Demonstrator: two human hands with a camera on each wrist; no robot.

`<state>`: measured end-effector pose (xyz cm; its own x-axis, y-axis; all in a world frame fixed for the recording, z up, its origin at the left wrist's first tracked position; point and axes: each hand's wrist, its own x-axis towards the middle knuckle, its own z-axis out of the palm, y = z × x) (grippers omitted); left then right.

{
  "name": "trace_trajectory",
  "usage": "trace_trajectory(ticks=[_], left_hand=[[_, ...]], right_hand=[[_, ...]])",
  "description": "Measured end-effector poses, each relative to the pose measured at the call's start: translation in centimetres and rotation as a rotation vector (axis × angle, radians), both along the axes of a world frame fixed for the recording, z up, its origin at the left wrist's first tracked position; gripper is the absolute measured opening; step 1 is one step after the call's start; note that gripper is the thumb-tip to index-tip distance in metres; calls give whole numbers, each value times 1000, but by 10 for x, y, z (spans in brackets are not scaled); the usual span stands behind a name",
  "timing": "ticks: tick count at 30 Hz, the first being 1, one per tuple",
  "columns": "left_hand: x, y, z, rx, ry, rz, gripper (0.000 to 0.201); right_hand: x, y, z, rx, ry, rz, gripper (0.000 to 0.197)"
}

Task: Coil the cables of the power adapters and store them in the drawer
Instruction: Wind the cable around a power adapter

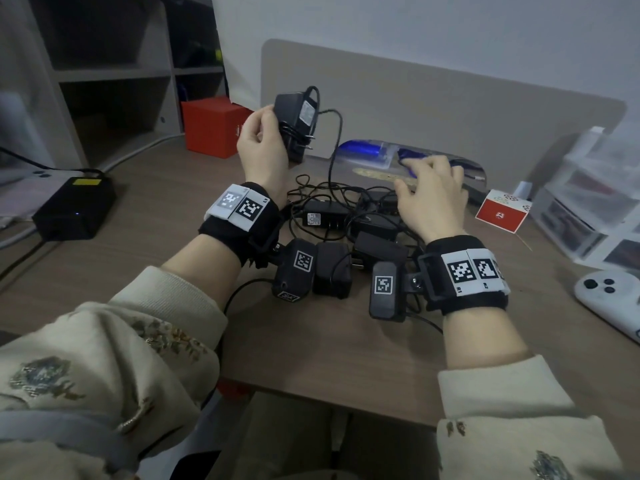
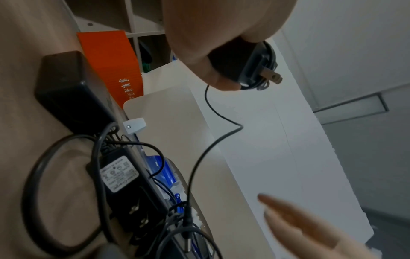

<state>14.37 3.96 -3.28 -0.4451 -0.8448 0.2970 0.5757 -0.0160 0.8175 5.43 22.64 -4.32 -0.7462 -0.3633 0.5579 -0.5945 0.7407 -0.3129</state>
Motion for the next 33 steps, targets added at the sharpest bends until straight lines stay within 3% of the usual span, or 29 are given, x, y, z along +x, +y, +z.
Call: trace_trajectory(ticks=[5,8,11,15,17,23,26,33], left_hand=[[-2,14,3,-175,-111,-142,20],[1,23,4,-256,-189,-240,18],[3,32,6,-327,-248,-376,21],[11,44,11,-338,-231,-614,23],[13,48,13,-352,-217,-657,24],[8,40,8,-269,-96,-595,22],[5,33,8,-143,-39,-479,23],[-5,25,-1,-90,-67,-243,23]], right_hand=[[7,-12,4,-245,107,340,42],[13,-15,3,-215,89,454,59],[15,-16,2,-110,50,426,71],[15,-20,1,-102,57,365,40],[18,-21,3,-111,41,339,30],[17,-19,1,-52,34,389,20],[13,-19,-2,6,-7,429,25],[12,-17,-4,2,36,459,24]])
